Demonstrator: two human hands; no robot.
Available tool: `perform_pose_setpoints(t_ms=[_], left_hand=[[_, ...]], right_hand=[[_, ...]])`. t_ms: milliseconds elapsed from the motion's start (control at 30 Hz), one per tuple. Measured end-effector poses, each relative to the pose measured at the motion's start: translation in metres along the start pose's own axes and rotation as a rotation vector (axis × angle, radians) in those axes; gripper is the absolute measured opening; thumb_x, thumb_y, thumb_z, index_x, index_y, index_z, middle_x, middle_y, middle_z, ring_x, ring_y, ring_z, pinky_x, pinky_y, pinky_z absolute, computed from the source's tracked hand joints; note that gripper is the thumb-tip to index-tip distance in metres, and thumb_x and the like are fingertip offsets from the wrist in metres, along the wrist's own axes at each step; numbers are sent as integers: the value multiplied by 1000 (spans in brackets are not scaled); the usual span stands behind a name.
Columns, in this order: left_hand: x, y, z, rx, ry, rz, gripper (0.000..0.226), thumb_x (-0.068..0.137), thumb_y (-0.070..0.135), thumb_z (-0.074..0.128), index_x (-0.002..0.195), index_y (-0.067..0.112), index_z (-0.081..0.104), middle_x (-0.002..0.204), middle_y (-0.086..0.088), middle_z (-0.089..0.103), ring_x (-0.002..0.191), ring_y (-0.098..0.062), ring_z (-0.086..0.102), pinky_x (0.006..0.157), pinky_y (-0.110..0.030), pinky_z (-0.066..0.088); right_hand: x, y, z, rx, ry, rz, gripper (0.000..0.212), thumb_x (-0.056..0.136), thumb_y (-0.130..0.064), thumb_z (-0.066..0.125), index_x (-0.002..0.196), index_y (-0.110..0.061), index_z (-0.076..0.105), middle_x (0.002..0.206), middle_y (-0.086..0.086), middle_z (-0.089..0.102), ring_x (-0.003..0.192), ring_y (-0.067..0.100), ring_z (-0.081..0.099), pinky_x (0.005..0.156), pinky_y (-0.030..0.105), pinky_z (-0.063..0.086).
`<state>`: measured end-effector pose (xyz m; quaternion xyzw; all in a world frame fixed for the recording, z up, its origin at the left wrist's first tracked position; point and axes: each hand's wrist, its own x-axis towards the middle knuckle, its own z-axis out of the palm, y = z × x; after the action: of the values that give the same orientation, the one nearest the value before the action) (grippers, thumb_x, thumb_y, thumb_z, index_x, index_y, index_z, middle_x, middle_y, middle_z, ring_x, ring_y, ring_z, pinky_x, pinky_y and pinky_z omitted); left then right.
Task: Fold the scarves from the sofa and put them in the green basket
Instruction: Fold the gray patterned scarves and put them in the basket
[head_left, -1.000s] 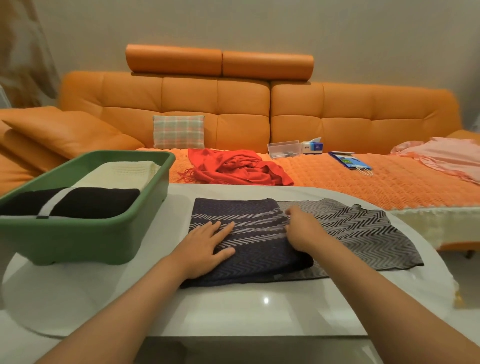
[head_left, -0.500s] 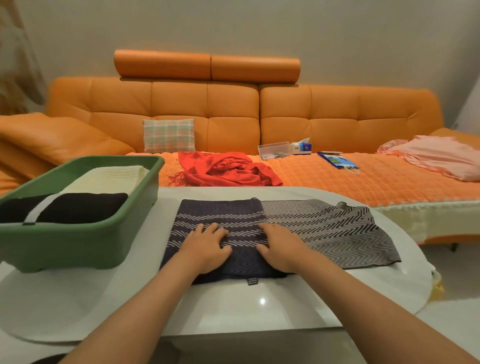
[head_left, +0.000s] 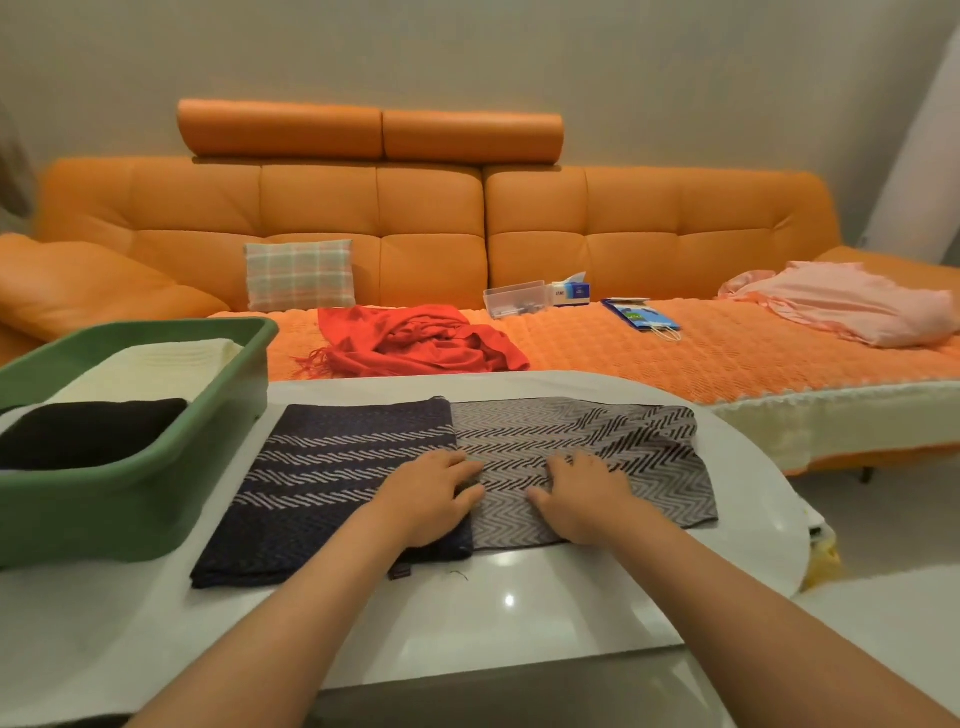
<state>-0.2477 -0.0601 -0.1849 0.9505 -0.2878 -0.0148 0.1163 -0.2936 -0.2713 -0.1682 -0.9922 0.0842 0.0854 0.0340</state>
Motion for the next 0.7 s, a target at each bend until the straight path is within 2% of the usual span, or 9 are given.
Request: perform_pose_setpoints(t_ms=[100,167,267,333,433,533,600,667,700], left_hand=[[7,10,-8,144,39,-194,46,100,53,30,124,24,55,130,-4,52,123,-28,49,99,-44,40],[12,14,-15,239,7,-311,46,100,48,30,124,17,53,132,-9,51,122,-32,49,98,-45,39],[19,23,-19,380,37,-366,47,99,43,33,125,13,56,134,-12,54,123,-32,50,101,-45,36],[27,35,-18,358,139,-319,39,97,38,39,120,14,59,128,-10,59,118,-30,53,98,-43,38],[43,60,-11,77,345,-115,28,93,31,50,116,21,60,121,-1,64,112,-25,58,93,-38,45],[60,90,-1,-112,296,55,32,92,26,53,124,28,56,125,6,60,115,-18,56,92,-38,48],[72,108,5,-186,260,93,39,93,23,53,131,31,52,130,6,56,116,-17,55,94,-41,49],[84,119,8,-280,280,108,41,95,20,51,133,32,50,129,3,55,112,-20,56,94,-44,48],[89,122,8,-330,295,108,39,96,19,49,133,31,50,127,1,55,110,-21,57,94,-44,48]], right_hand=[[-6,-2,-6,116,0,-151,67,97,-62,39,154,-26,32,159,6,33,144,29,32,117,51,27],[-12,2,-15,341,-4,-249,56,99,-48,48,150,-27,41,152,2,45,137,23,45,114,38,34],[-13,20,-25,561,127,-259,43,100,-27,51,143,-26,51,135,4,61,103,19,65,95,32,48],[-7,39,-27,537,291,-149,43,96,-18,48,138,-26,55,132,4,60,89,18,63,88,35,51],[4,70,-28,303,453,173,41,94,-20,45,133,-16,55,132,10,53,113,28,54,92,41,46],[11,97,-24,323,357,450,41,96,-40,45,122,-9,55,123,13,56,110,32,55,85,40,46],[20,109,-18,500,260,426,38,92,-47,52,97,-10,62,99,8,64,90,28,61,70,33,46],[24,110,-17,715,247,284,26,90,-32,59,73,-13,58,74,4,58,72,24,56,56,30,39],[26,109,-18,761,267,222,20,90,-23,58,73,-13,59,73,4,58,72,25,56,56,30,38]])
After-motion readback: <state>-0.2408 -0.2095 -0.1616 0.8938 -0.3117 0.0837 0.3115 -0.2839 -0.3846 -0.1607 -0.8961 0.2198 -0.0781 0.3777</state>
